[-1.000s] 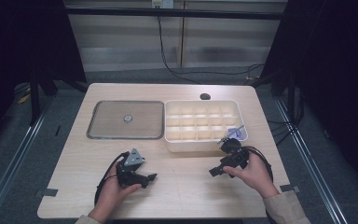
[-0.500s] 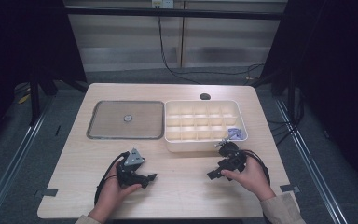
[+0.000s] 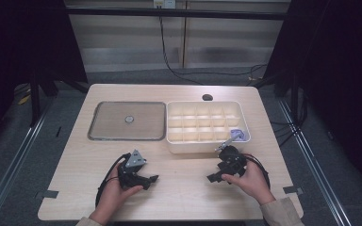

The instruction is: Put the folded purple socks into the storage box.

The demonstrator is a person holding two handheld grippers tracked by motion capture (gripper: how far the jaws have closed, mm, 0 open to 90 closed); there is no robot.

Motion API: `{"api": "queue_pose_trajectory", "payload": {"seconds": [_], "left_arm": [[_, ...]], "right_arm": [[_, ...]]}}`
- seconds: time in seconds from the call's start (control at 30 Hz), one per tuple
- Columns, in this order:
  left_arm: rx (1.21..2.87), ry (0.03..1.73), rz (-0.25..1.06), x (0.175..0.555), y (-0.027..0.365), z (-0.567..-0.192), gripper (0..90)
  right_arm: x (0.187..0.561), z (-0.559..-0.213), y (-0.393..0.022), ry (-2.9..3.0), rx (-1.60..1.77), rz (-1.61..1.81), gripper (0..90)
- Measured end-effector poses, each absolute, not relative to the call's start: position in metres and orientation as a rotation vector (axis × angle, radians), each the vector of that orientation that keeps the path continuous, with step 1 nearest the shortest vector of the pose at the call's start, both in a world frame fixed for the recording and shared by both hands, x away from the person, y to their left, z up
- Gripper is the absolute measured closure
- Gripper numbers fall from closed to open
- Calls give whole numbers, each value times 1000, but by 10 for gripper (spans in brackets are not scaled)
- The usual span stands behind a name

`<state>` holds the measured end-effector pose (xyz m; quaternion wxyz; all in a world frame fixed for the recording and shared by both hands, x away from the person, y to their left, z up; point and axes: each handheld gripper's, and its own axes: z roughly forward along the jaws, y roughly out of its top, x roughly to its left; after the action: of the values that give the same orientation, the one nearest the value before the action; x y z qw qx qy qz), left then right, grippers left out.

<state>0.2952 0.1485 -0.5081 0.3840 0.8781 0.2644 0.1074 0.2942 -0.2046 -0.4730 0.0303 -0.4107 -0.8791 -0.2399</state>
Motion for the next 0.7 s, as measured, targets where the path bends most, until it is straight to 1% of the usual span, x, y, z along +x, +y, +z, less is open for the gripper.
{"api": "queue_pose_trajectory", "payload": {"seconds": [0.7], "left_arm": [[2239, 673, 273, 295, 149, -508, 209]], "right_arm": [[281, -484, -205, -2779, -1222, -863, 214]]}}
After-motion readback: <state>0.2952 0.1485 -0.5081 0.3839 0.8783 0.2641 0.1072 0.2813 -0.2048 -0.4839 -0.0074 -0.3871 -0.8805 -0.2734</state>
